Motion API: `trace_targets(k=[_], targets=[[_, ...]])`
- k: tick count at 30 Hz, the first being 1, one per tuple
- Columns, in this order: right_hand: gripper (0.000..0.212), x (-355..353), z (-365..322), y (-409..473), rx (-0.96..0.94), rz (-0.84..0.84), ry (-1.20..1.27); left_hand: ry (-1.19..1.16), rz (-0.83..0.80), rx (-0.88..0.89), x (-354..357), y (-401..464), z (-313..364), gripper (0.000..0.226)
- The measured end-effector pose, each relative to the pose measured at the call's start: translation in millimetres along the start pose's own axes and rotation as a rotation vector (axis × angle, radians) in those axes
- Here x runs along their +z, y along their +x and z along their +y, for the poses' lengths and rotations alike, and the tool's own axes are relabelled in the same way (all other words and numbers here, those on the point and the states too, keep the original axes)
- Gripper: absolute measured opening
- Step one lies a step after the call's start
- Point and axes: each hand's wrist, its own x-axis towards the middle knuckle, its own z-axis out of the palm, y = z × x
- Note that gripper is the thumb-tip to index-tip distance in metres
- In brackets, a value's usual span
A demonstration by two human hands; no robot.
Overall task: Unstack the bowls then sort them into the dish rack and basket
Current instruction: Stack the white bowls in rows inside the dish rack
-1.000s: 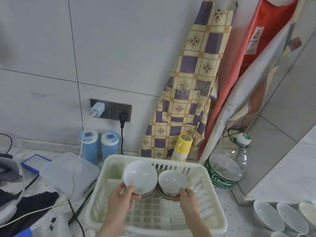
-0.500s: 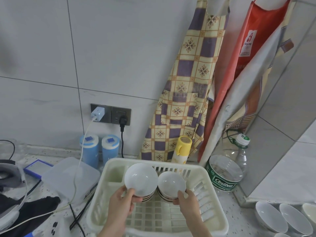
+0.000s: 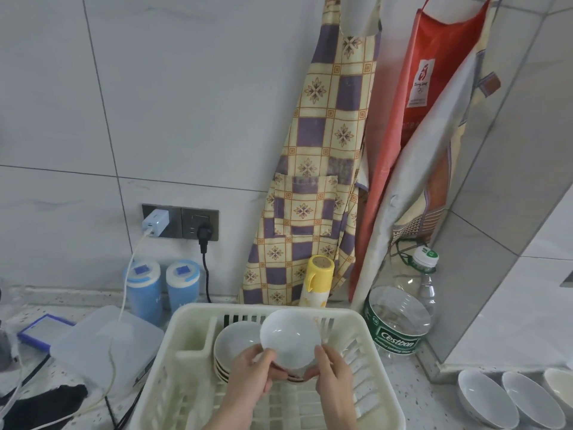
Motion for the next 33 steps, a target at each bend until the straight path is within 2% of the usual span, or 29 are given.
trace_targets(k=[6, 10, 15, 17, 21, 26, 33], targets=[[0.018, -4.5, 4.0, 1.9, 0.045, 0.149, -0.025, 0.082, -0.053, 0.038, 19.4, 2.7, -7.7, 0.02], [0.019, -4.2, 8.8, 4.7, 0.042, 0.178, -0.046, 0.021, -0.034, 0.076, 22.0, 1.2, -14.1, 0.04], [0.018, -1.6, 11.7, 5.8, 0.065, 0.17, -0.067, 0.149, -0.01, 0.108, 17.3, -3.5, -27.6, 0.017], [0.016, -1.1, 11.6, 5.3, 0.055, 0.151, -0.098, 0.178, -0.019, 0.074, 15.7, -3.6, -31.3, 0.015], [0.015, 1.0, 12.5, 5.8, 0.037, 0.111, -0.18, 0.241, -0.038, -0.037, 12.7, -1.2, -37.5, 0.027], [0.016, 2.5, 13.1, 7.7, 0.046, 0.108, -0.209, 0.173, -0.015, -0.14, 11.7, -0.7, -36.9, 0.03], [0.012, 3.3, 15.4, 8.8, 0.086, 0.08, -0.241, 0.037, -0.048, -0.187, 13.9, 2.2, -41.9, 0.031]])
